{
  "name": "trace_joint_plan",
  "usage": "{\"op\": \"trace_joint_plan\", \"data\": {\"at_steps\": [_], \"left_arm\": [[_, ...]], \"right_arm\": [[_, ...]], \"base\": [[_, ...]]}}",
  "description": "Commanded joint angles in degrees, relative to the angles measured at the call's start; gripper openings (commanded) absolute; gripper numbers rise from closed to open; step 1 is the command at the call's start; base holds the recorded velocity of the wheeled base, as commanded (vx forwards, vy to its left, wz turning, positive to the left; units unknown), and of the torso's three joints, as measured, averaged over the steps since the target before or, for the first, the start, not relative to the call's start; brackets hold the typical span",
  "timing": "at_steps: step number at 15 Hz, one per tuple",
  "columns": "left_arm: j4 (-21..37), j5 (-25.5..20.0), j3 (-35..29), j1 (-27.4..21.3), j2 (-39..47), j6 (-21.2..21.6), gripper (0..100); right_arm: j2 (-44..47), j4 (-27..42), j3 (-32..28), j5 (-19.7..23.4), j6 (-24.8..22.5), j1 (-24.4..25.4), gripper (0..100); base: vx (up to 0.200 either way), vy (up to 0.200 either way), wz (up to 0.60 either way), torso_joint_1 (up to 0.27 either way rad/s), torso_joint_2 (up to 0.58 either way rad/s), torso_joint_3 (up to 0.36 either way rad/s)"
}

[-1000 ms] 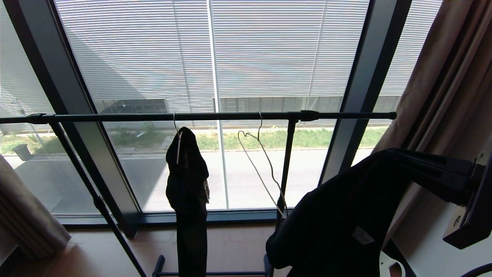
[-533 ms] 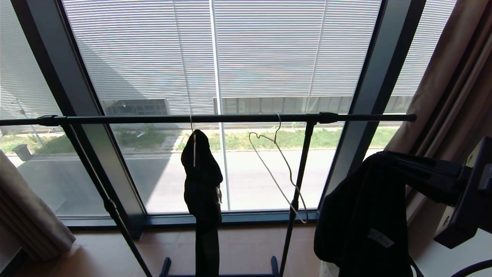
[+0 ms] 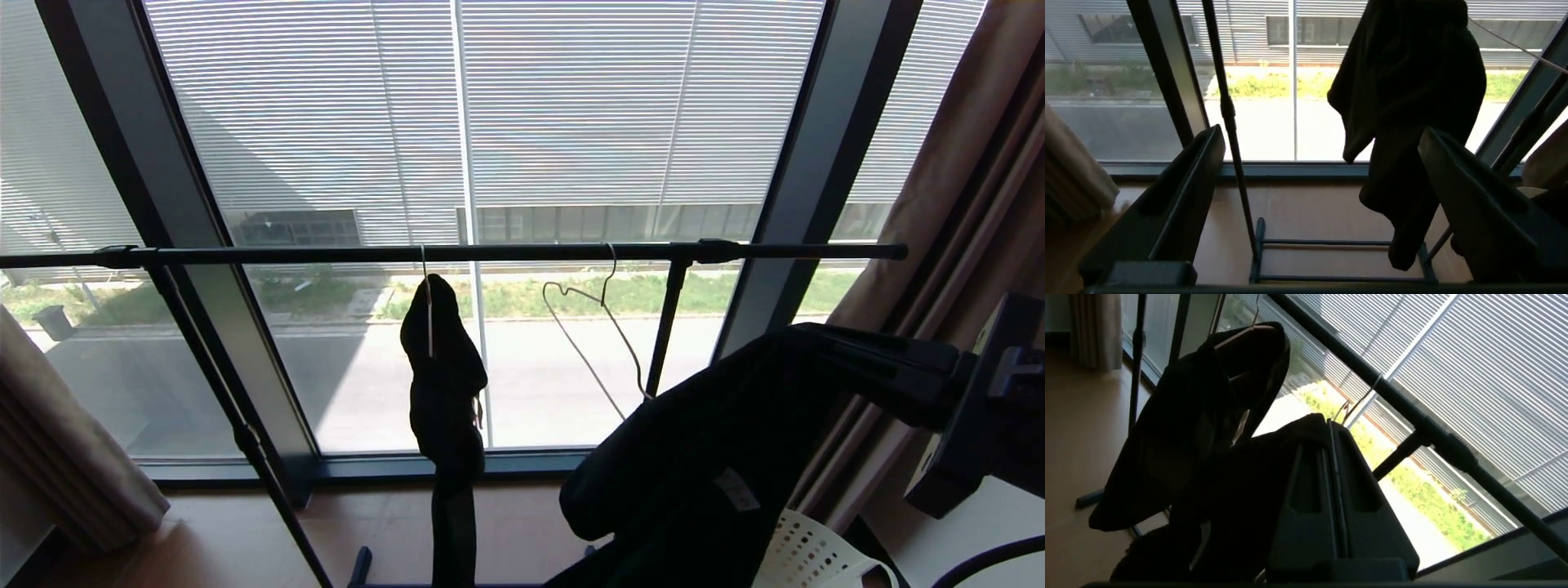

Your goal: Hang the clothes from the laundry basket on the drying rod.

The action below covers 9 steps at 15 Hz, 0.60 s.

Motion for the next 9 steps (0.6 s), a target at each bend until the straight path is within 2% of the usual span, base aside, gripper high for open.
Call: {"op": "trace_joint_plan", "data": {"at_steps": [1, 2, 4, 5, 6, 7, 8, 9], "left_arm": [[0.0, 0.2, -0.4, 0.4, 5.8, 6.5, 100], [-0.1, 0.0, -3.1, 1.1, 10.9, 11.5, 100], [-1.3, -1.6, -9.1, 0.9, 22.5, 12.2, 100], [-5.5, -4.1, -12.1, 0.9, 31.7, 9.5, 100], [-9.2, -4.3, -12.9, 0.4, 36.3, 7.3, 100], [-10.4, -4.3, -12.9, -0.2, 38.3, 6.4, 100], [-10.9, -4.2, -12.7, -3.0, 39.9, 2.8, 100], [-11.0, -4.2, -12.8, -4.4, 39.9, 1.5, 100]], "right_arm": [[1.9, -0.1, -0.4, 0.0, 0.0, 0.0, 0], [2.8, -0.2, -0.6, 0.0, 0.1, 0.0, 0], [3.8, -2.4, -0.6, 0.0, 0.1, 0.0, 0], [4.1, -4.6, -0.4, -0.1, 0.3, 0.0, 0], [4.0, -5.2, -0.3, -0.5, 0.3, 0.0, 0], [3.9, -5.2, -0.2, -0.5, 0.4, 0.0, 0], [3.9, -6.8, 1.4, -0.3, 1.1, 0.2, 0], [4.0, -8.4, 2.2, -0.1, 1.4, 0.7, 0]], "base": [[0.000, 0.000, 0.00, 0.000, 0.00, 0.000], [0.000, 0.000, 0.00, 0.000, 0.00, 0.000], [0.000, 0.000, 0.00, 0.000, 0.00, 0.000], [0.000, 0.000, 0.00, 0.000, 0.00, 0.000], [0.000, 0.000, 0.00, 0.000, 0.00, 0.000], [0.000, 0.000, 0.00, 0.000, 0.00, 0.000], [0.000, 0.000, 0.00, 0.000, 0.00, 0.000], [0.000, 0.000, 0.00, 0.000, 0.00, 0.000]]}}
